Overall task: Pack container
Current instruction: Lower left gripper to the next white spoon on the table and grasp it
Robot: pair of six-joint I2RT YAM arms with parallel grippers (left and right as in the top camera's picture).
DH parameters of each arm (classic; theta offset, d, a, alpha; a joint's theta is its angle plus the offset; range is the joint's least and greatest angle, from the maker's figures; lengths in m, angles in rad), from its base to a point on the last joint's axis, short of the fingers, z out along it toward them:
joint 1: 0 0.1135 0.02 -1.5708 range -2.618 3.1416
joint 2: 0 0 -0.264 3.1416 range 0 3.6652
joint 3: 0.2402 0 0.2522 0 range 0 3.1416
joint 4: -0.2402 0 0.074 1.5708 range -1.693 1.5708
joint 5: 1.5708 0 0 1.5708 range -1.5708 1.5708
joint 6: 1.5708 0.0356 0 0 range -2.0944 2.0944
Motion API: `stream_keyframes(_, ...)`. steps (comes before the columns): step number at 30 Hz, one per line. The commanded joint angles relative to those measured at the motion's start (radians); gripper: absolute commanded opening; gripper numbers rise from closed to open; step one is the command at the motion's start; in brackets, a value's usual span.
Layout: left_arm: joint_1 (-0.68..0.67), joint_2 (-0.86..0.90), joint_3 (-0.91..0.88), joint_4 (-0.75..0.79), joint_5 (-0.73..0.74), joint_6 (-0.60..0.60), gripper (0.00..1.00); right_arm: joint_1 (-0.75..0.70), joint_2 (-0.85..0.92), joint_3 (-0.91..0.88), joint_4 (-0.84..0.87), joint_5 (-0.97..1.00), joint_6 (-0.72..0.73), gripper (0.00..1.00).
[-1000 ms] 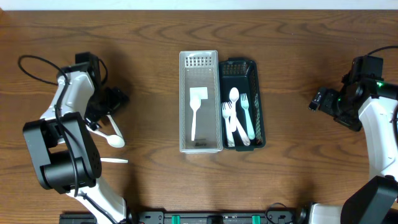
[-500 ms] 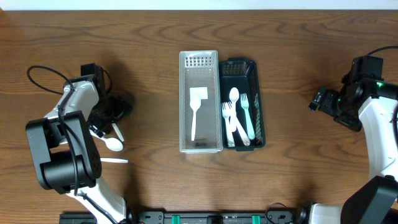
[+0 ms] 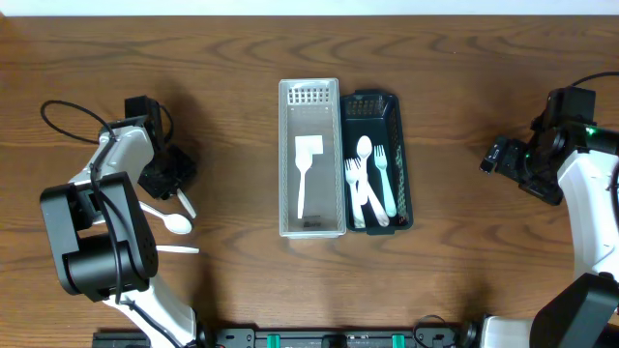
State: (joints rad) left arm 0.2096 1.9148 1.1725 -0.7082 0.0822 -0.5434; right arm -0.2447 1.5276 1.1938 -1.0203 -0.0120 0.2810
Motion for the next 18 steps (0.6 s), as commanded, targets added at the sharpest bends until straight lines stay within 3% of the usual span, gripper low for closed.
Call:
stream_keyframes(1, 0.003, 0.011, -0.016, 0.022, -0.011, 0.008, 0.4, -0.003, -0.003, -0.003, -0.001, -0.008, -0.005, 0.99)
stream_keyframes(11, 0.003, 0.011, -0.016, 0.056, -0.015, 0.008, 0.39, -0.003, -0.003, -0.003, -0.001, -0.007, -0.006, 0.99)
stream_keyframes(18, 0.003, 0.011, -0.016, 0.059, -0.015, 0.008, 0.29, -0.003, -0.003, -0.003, -0.001, -0.007, -0.006, 0.99)
